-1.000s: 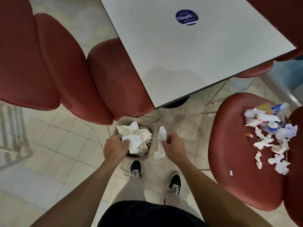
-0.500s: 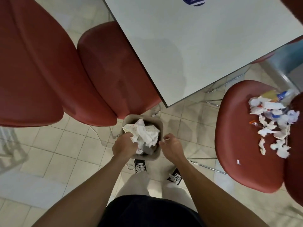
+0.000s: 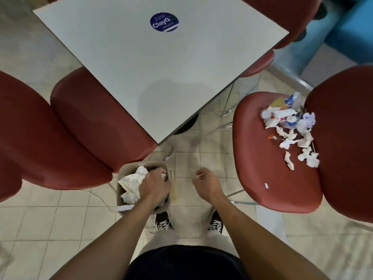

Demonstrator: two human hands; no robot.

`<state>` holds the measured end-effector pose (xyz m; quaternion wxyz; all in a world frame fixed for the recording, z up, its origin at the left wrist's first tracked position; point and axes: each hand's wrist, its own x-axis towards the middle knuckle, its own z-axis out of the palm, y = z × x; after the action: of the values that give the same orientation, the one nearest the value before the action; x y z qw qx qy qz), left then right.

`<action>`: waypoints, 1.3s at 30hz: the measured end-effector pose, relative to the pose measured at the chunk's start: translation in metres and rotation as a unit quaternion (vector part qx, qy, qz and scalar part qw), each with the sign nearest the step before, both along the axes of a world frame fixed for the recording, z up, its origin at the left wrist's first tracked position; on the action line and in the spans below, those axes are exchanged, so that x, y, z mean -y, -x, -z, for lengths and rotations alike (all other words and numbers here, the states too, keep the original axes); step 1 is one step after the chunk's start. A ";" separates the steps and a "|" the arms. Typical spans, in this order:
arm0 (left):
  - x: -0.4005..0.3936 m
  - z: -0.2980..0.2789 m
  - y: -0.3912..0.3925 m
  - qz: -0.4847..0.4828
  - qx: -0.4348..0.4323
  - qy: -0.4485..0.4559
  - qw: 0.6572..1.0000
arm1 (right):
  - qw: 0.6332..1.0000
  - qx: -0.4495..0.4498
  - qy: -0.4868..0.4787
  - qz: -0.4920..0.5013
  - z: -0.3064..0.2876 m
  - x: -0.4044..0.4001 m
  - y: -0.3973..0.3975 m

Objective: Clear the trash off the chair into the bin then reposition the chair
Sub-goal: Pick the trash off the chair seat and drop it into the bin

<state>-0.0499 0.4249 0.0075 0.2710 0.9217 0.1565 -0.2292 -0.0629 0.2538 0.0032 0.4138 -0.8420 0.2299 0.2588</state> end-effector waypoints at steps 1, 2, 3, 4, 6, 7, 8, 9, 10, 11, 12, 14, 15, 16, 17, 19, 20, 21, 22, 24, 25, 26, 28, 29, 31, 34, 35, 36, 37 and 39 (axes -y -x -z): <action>0.013 -0.002 -0.001 0.010 0.004 -0.008 1.000 | 1.000 0.007 0.002 -0.004 -0.002 0.012 0.000; 0.026 -0.005 -0.001 0.018 0.004 -0.014 1.000 | 1.000 0.015 0.004 -0.007 -0.003 0.026 0.001; 0.039 -0.006 -0.001 0.025 0.004 -0.017 1.000 | 1.000 0.022 0.005 -0.006 -0.005 0.039 0.001; 0.053 -0.007 -0.001 0.027 0.004 -0.015 1.000 | 1.000 0.026 0.005 -0.002 -0.007 0.054 0.002; 0.081 -0.011 -0.002 0.035 0.009 -0.010 0.999 | 1.000 0.025 0.005 0.013 -0.010 0.085 0.004; 0.095 -0.011 -0.001 0.043 0.011 -0.011 0.999 | 1.000 0.023 0.005 0.018 -0.012 0.101 0.004; 0.110 -0.012 -0.001 0.047 0.007 -0.009 0.999 | 0.999 0.021 0.007 0.022 -0.013 0.116 0.005; 0.124 -0.011 -0.002 0.050 0.006 -0.005 0.999 | 0.999 0.022 0.010 0.027 -0.014 0.132 0.005; 0.139 -0.012 -0.002 0.054 0.004 -0.001 0.999 | 0.999 0.022 0.013 0.034 -0.015 0.149 0.005; 0.154 -0.013 -0.004 0.061 0.005 -0.004 0.998 | 0.999 0.023 0.017 0.039 -0.017 0.164 0.006; 0.166 -0.016 -0.005 0.071 0.007 -0.008 0.997 | 0.999 0.021 0.019 0.043 -0.018 0.176 0.006; 0.191 -0.020 -0.009 0.101 0.011 -0.014 0.995 | 0.998 0.019 0.024 0.058 -0.021 0.203 0.007; 0.203 -0.022 -0.013 0.113 0.010 -0.015 0.993 | 0.997 0.021 0.027 0.070 -0.023 0.216 0.008; 0.214 -0.025 -0.016 0.124 0.009 -0.015 0.992 | 0.996 0.022 0.029 0.084 -0.023 0.228 0.009; 0.225 -0.027 -0.020 0.134 0.012 -0.016 0.991 | 0.994 0.023 0.031 0.098 -0.024 0.240 0.010; 0.244 -0.030 -0.029 0.149 0.016 -0.011 0.989 | 0.993 0.026 0.036 0.113 -0.025 0.260 0.011; 0.255 -0.030 -0.034 0.164 0.018 -0.008 0.986 | 0.991 0.030 0.038 0.125 -0.025 0.271 0.010; 0.265 -0.032 -0.040 0.181 0.016 -0.005 0.983 | 0.989 0.031 0.041 0.138 -0.027 0.282 0.009; 0.277 -0.034 -0.045 0.196 0.015 0.000 0.980 | 0.987 0.034 0.044 0.153 -0.027 0.293 0.008; 0.295 -0.034 -0.056 0.217 0.016 0.011 0.976 | 0.983 0.042 0.054 0.172 -0.031 0.312 0.004; 0.307 -0.034 -0.062 0.231 0.015 0.017 0.973 | 0.980 0.046 0.059 0.185 -0.032 0.324 0.002; 0.318 -0.035 -0.066 0.244 0.015 0.021 0.969 | 0.978 0.046 0.062 0.196 -0.033 0.334 0.000; 0.337 -0.035 -0.073 0.262 0.024 0.028 0.964 | 0.973 0.046 0.063 0.216 -0.032 0.354 -0.004; 0.347 -0.035 -0.076 0.269 0.029 0.034 0.962 | 0.971 0.045 0.062 0.227 -0.030 0.363 -0.006; 0.370 -0.033 -0.081 0.280 0.030 0.036 0.959 | 0.968 0.035 0.063 0.240 -0.025 0.383 -0.009; 0.406 -0.023 -0.089 0.291 0.019 0.036 0.956 | 0.966 0.031 0.058 0.250 -0.014 0.416 -0.017; 0.420 -0.019 -0.093 0.292 0.014 0.037 0.956 | 0.966 0.027 0.054 0.253 -0.008 0.427 -0.020; 0.432 -0.017 -0.097 0.293 0.012 0.037 0.955 | 0.965 0.023 0.048 0.255 -0.003 0.437 -0.022; 0.445 -0.013 -0.102 0.293 0.008 0.035 0.955 | 0.966 0.016 0.043 0.256 0.003 0.447 -0.025; 0.475 -0.004 -0.111 0.290 -0.001 0.029 0.957 | 0.967 -0.002 0.041 0.253 0.018 0.470 -0.030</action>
<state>0.0610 -0.0502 0.0113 0.2190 0.9192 -0.1236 -0.3030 -0.0327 -0.2164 -0.0152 0.4299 -0.7723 0.4468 0.1382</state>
